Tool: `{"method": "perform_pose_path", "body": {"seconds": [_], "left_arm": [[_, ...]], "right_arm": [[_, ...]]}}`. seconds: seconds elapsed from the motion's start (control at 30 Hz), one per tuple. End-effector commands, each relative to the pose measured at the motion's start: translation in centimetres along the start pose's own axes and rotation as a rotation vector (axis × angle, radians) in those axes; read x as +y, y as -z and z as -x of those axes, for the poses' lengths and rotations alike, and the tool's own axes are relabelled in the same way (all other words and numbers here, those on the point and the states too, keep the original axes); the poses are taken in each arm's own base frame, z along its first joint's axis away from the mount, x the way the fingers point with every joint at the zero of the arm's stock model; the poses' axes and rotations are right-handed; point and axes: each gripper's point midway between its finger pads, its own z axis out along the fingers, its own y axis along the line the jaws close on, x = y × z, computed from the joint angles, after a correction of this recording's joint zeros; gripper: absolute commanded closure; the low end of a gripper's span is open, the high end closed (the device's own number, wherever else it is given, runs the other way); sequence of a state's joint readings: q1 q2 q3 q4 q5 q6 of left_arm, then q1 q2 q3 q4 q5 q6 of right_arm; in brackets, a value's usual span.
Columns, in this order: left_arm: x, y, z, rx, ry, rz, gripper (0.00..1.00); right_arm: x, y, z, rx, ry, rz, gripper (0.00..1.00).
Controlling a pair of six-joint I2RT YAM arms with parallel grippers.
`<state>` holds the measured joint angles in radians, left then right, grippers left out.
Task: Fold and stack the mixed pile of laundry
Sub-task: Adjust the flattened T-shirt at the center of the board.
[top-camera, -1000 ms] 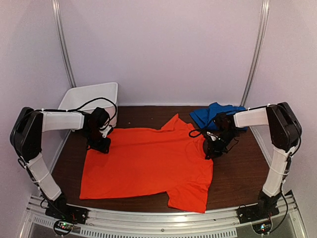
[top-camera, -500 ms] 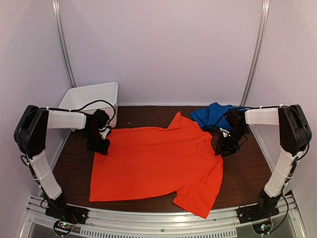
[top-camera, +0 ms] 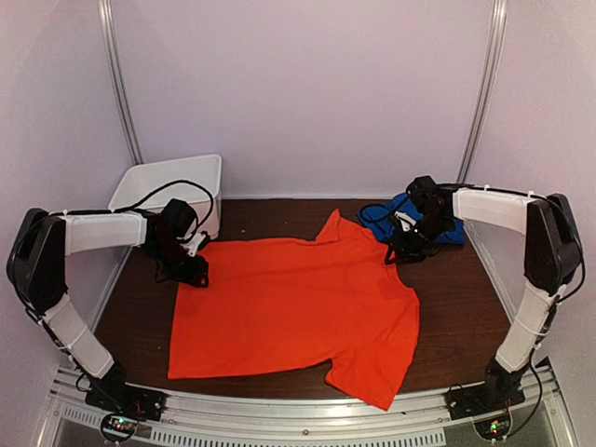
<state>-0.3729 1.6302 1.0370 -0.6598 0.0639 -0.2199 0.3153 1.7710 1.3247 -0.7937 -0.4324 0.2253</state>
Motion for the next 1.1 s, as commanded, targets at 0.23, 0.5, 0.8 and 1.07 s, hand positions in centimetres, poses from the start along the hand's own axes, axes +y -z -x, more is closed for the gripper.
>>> {"method": "perform_pose_path", "body": {"seconds": [0.23, 0.5, 0.8, 1.07], "left_arm": [[2.5, -3.6, 6.6, -0.049, 0.058, 0.126, 0.45], [7.2, -4.2, 4.1, 0.034, 0.107, 0.258, 0.46], [4.9, -0.4, 6.5, -0.109, 0.056, 0.126, 0.45], [1.5, 2.9, 8.9, -0.198, 0.021, 0.010, 0.44]], "right_arm": [[-2.2, -6.9, -1.1, 0.129, 0.001, -0.043, 0.67], [-4.7, -6.0, -8.0, 0.236, -0.027, -0.127, 0.67], [1.5, 1.1, -0.2, -0.015, 0.058, 0.031, 0.61], [6.1, -0.5, 12.0, -0.186, -0.023, 0.166, 0.63]]}}
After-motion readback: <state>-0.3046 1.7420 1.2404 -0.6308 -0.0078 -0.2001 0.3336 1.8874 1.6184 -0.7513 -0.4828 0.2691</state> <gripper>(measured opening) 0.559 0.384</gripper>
